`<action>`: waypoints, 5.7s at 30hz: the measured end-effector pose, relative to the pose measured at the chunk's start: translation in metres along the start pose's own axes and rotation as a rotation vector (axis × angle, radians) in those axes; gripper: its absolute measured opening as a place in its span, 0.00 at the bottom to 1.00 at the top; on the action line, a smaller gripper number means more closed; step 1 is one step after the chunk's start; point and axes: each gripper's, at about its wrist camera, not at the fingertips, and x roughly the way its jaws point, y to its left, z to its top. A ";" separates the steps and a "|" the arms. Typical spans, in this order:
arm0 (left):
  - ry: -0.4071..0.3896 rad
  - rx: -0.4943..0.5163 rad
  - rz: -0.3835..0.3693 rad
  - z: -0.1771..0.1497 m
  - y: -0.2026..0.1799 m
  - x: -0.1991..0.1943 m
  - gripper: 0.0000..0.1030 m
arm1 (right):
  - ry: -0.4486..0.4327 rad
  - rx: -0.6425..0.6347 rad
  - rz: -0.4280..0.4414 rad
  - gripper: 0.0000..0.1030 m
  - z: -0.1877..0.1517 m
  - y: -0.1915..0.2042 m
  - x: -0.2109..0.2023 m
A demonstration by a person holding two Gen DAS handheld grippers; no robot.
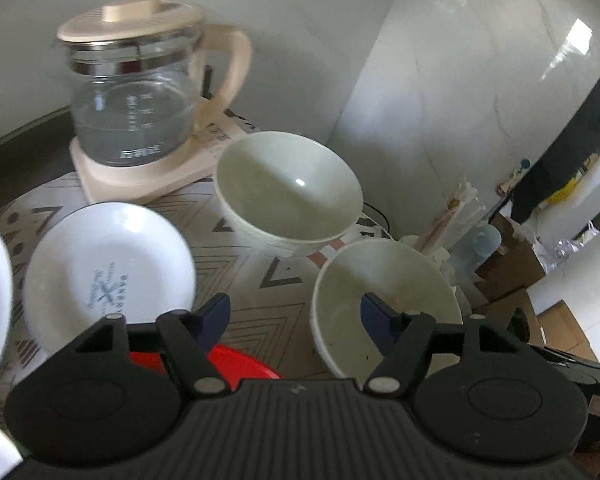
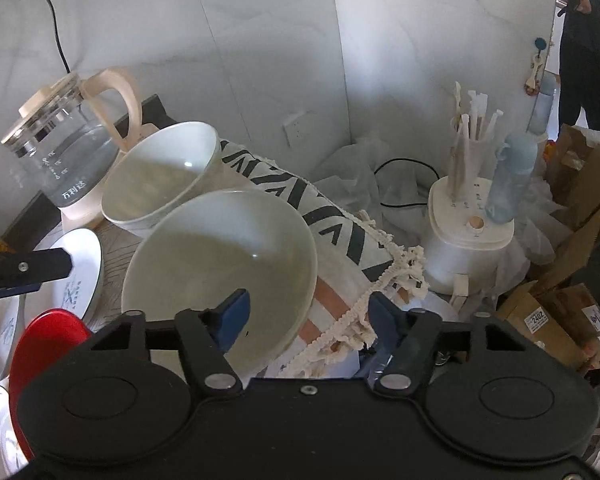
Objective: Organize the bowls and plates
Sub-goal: 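Move both tools toward the rim of the large white patterned bowl, then close the right gripper on the bowl rim while the left gripper grips the rim too, then lower the large white bowl into the red-and-black bowl with both grippers, then open both grippers and lift away from the stacked bowls, then move both grippers to the small white bowl by the kettle and grasp its rim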
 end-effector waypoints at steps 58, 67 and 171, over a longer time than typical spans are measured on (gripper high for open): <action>-0.114 -0.257 0.261 -0.041 0.005 -0.083 0.09 | -0.080 -0.381 0.354 0.17 0.011 0.076 -0.050; -0.125 -0.342 0.323 -0.061 0.031 -0.108 0.09 | -0.052 -0.456 0.422 0.17 -0.004 0.107 -0.055; -0.034 -0.265 0.162 0.074 0.044 0.054 0.73 | -0.044 -0.179 0.173 0.77 0.090 0.069 0.070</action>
